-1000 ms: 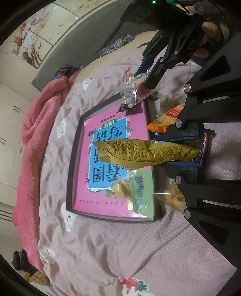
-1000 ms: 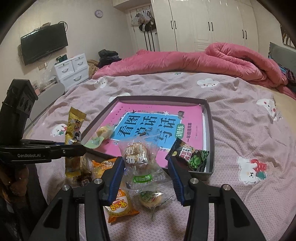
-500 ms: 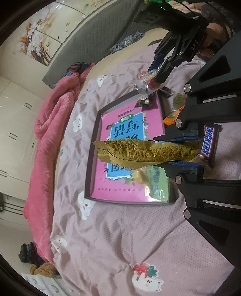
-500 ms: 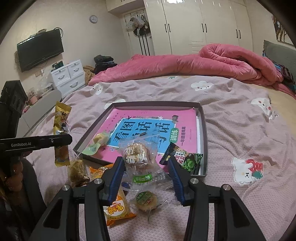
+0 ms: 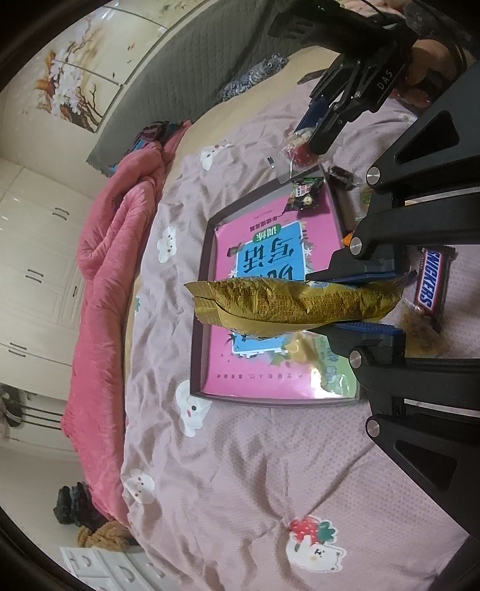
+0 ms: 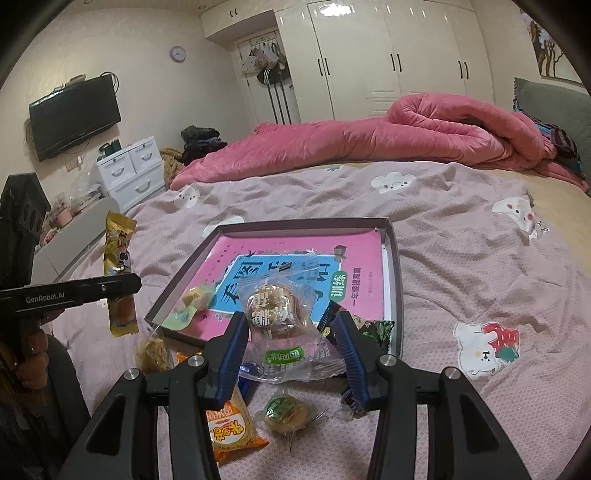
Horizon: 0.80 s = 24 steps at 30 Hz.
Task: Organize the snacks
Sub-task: 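Lift the gold chip bag with the left gripper toward the tray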
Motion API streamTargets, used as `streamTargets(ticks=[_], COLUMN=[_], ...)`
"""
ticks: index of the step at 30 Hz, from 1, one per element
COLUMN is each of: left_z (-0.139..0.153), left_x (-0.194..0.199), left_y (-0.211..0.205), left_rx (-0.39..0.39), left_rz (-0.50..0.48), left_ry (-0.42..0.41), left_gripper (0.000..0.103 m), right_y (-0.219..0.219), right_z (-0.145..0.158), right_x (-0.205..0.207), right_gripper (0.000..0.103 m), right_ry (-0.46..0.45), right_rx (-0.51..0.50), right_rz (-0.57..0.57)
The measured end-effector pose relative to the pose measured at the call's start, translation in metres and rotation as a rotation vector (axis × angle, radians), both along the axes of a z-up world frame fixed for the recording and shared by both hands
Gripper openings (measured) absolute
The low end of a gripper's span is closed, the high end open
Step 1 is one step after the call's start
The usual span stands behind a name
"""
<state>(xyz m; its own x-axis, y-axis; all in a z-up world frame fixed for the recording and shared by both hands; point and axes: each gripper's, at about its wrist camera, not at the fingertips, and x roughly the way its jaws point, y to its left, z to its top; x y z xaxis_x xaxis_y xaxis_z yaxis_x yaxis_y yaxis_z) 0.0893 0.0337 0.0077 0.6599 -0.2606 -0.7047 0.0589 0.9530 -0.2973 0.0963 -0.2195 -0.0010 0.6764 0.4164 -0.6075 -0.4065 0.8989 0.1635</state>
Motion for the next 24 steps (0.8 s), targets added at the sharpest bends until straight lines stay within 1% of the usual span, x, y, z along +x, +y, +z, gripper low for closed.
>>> streamTargets(ticks=[9, 17, 24], left_z=[-0.005, -0.015, -0.022], left_x=[0.011, 0.022, 0.031], left_y=[-0.006, -0.010, -0.013], left_rx=[0.009, 0.010, 0.002], left_rz=[-0.008, -0.016, -0.019], left_ry=[0.006, 0.021, 0.032], left_gripper=[0.017, 0.017, 0.017], right_y=[-0.009, -0.014, -0.013], right_z=[-0.002, -0.004, -0.008], right_x=[0.010, 0.015, 0.019], right_gripper=[0.049, 0.049, 0.049], right_ry=[0.018, 0.023, 0.025], right_rx=[0.027, 0.026, 0.014], right_rz=[-0.044, -0.078, -0.081])
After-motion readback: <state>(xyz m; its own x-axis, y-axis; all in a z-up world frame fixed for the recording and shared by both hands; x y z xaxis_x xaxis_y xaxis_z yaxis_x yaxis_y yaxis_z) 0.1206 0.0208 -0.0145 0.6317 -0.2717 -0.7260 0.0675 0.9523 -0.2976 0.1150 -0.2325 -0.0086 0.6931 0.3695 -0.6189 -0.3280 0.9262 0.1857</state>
